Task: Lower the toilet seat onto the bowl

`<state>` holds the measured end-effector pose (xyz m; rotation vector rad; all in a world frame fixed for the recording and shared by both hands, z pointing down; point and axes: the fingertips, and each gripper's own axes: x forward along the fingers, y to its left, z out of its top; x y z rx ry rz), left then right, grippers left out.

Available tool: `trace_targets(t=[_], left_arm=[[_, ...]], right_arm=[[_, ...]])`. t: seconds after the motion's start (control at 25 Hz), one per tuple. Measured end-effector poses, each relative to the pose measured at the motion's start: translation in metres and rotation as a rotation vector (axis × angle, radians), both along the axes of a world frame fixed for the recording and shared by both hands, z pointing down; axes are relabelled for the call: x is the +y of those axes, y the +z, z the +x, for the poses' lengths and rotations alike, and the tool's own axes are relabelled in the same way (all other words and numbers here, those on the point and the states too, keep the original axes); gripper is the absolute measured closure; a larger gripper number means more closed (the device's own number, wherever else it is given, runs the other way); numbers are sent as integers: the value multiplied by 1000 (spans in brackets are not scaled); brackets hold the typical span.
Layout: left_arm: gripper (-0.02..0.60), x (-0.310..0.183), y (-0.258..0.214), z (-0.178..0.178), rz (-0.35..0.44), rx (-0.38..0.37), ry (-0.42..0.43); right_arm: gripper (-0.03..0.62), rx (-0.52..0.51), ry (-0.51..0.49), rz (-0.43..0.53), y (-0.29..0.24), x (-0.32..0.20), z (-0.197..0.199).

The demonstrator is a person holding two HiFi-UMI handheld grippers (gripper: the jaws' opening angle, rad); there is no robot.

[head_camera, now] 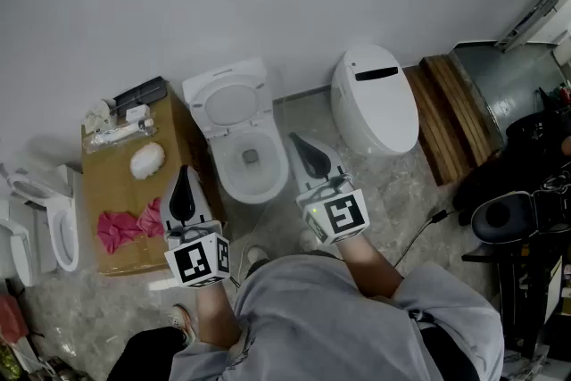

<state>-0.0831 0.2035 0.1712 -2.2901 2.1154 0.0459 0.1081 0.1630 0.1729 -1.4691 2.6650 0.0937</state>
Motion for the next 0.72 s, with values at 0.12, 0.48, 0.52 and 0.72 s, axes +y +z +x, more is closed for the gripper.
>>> trace_targets(t=[0.12,0.48,0.52,0.72], left_arm=[[581,-1,2,10,-5,-1,-1],[581,-2,3,35,-12,-4,-28],[581,-3,3,38,-12,-3,-34],[581,-8,6,56,-21,2,-58]], right_arm=[[597,-1,-1,2,0,-1,8],[597,2,4,-20,7,-6,40],[597,8,5,-15,7,-8,43],[597,28,-22,-13,14,-16,61]])
